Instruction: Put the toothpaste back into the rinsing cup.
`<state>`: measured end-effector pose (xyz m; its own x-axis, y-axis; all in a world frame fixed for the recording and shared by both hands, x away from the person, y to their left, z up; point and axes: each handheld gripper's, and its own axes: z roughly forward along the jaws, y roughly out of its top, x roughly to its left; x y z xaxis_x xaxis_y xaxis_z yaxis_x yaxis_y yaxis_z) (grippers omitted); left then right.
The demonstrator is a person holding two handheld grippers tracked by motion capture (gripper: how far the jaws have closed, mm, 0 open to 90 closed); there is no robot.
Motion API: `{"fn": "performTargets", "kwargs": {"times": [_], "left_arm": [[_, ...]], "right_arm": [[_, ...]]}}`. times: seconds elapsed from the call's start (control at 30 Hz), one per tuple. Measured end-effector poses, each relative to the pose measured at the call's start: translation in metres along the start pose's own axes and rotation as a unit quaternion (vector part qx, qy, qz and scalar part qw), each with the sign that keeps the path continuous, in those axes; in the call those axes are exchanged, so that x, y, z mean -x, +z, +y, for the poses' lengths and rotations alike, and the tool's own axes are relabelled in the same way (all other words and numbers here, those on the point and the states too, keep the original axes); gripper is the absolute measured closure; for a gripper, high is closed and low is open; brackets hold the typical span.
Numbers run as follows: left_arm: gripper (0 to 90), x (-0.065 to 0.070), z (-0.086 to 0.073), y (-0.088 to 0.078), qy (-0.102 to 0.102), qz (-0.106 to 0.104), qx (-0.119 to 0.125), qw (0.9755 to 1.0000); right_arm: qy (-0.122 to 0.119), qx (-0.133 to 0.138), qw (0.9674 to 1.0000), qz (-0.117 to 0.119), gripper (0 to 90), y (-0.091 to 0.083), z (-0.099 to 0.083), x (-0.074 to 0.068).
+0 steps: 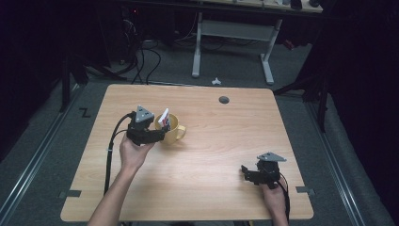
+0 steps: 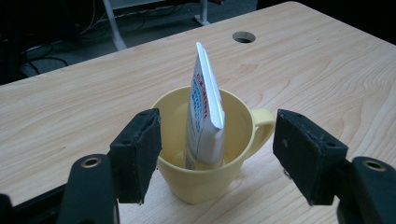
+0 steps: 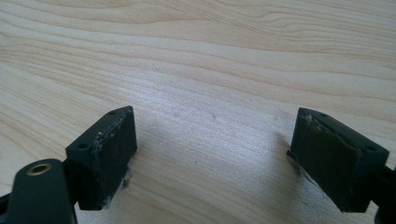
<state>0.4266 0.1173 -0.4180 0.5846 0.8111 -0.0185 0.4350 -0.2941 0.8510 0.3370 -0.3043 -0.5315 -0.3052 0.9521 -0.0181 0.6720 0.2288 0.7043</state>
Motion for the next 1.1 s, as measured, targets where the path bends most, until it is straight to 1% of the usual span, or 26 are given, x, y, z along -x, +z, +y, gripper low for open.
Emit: {"fn": "performTargets", "kwargs": {"times": [0.2, 0.37, 0.53, 0.8, 0.9, 1.1], "left_arm": [[32.8, 0.001, -0.001, -0.005, 0.0, -0.003, 0.004, 1.0], [32.5, 0.002, 0.0, -0.01, -0.011, -0.013, 0.012, 0.9998], [32.4, 0.004, 0.0, -0.014, -0.007, -0.014, 0.013, 0.9998], [32.3, 0.005, -0.001, -0.02, -0.008, -0.015, 0.018, 0.9997], [32.3, 0.005, -0.001, -0.023, -0.013, -0.021, 0.02, 0.9995], [32.2, 0.006, -0.003, -0.027, -0.017, -0.022, 0.022, 0.9994]], "right_arm": [[0.0, 0.0, 1.0, 0.0, 14.4, 0.0, 0.0, 0.0], [0.0, 0.0, 1.0, 0.0, 14.4, 0.0, 0.0, 0.0], [0.0, 0.0, 1.0, 0.0, 14.4, 0.0, 0.0, 0.0], [0.0, 0.0, 1.0, 0.0, 14.4, 0.0, 0.0, 0.0], [0.0, 0.0, 1.0, 0.0, 14.4, 0.0, 0.0, 0.0], [0.0, 0.0, 1.0, 0.0, 14.4, 0.0, 0.0, 0.0]]}}
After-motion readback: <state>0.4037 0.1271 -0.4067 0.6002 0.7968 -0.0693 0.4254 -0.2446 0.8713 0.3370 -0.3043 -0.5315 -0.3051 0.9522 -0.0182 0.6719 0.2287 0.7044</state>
